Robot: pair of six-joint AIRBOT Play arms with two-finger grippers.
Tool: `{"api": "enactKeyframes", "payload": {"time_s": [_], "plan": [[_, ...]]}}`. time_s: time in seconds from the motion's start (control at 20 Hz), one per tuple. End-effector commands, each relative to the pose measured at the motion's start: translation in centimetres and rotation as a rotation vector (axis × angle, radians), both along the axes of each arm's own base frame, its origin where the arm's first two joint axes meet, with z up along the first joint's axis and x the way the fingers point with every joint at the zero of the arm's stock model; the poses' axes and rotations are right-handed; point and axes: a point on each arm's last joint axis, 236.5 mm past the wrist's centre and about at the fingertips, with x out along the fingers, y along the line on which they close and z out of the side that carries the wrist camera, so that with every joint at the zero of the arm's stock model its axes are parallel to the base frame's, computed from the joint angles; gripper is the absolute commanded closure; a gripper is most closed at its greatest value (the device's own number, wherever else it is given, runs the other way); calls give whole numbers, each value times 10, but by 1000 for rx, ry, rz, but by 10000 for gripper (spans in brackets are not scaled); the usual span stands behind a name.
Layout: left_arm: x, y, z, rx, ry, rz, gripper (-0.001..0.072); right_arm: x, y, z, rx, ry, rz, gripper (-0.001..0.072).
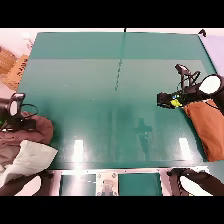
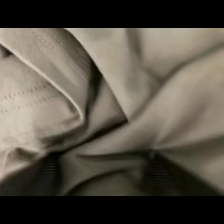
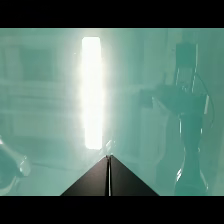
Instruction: Fold the shirts.
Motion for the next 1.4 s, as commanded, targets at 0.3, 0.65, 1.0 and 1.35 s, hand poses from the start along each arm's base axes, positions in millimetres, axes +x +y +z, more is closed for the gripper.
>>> {"api": "enactKeyframes", "payload": {"time_s": [0.3,0.65,1.0,1.35], "plan": [[90,-69,88,-340,-292,-190,689,0,0,0,0,0,0,693],[138,-308,261,-520,-692,-798,689,1,0,0,0,-4,-1,693],[128,-427,166,-773,-450,-828,-13,7,1,2,6,-29,-8,692],[138,-337,142,-747,-257,-612,-13,11,-15,3,19,-29,-65,411]]}}
